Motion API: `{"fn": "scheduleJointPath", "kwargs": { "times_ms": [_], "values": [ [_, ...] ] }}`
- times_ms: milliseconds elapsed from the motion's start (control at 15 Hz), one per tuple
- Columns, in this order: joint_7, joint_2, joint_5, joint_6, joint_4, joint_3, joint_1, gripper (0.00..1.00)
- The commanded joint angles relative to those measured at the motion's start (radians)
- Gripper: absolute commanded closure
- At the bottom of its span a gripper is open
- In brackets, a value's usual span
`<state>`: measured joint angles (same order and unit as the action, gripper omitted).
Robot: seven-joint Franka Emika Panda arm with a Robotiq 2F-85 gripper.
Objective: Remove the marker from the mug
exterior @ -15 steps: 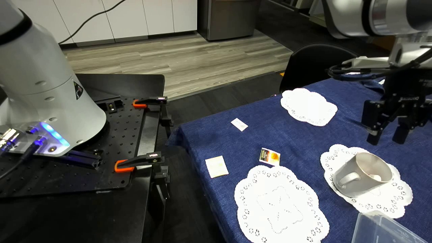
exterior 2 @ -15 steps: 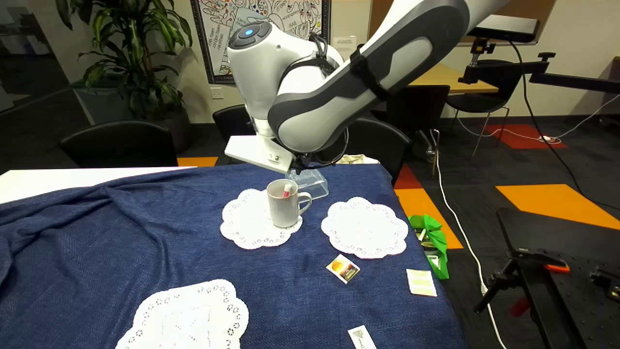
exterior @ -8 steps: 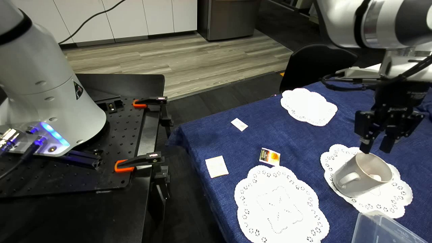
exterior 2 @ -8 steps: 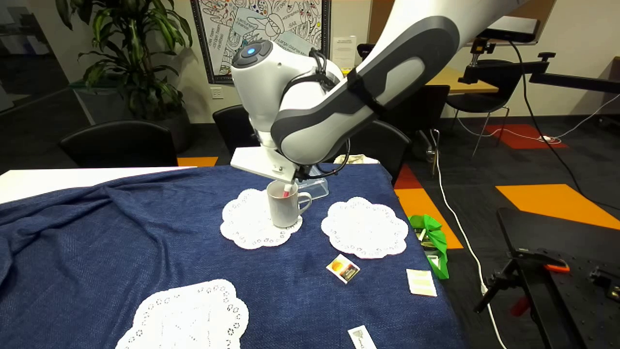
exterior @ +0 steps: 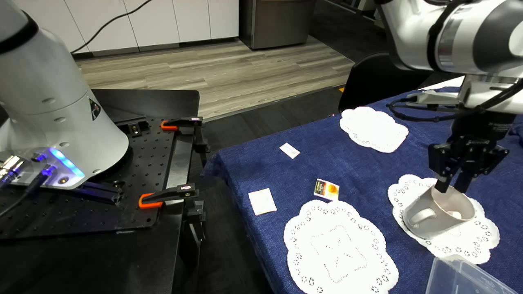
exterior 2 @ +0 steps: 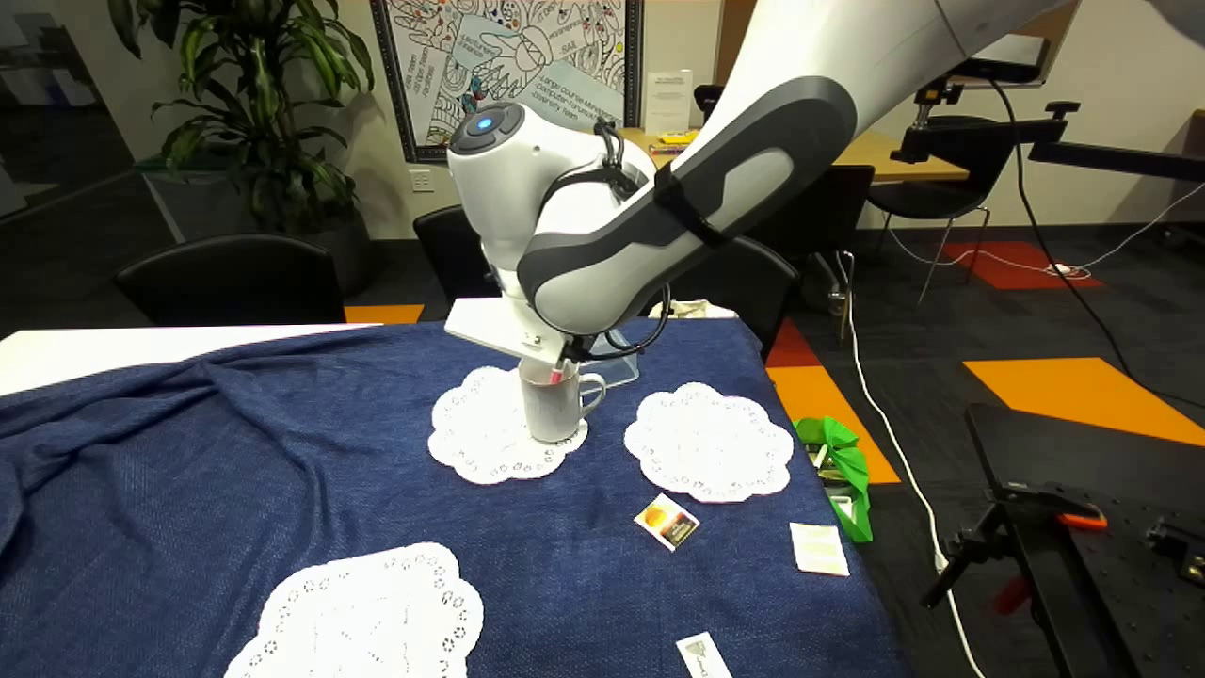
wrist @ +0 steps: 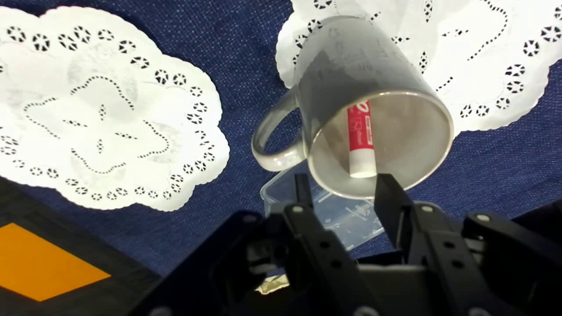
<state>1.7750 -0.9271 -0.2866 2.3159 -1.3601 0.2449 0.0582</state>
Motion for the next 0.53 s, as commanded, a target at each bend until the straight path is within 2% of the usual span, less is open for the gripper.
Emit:
{"fn": "scheduleJointPath", "kwargs": {
  "times_ms": [0,267,467],
  "values": [
    [-0.021,-0.052,0.038,-0.039,0.094,0.005,-0.008,0.66],
    [-0.028,-0.091,0.05,-0.065,0.155,0.003,-0.018,0.68],
    [-0.041,-0.124,0.068,-0.1,0.209,-0.004,-0.031,0.67]
  ]
}}
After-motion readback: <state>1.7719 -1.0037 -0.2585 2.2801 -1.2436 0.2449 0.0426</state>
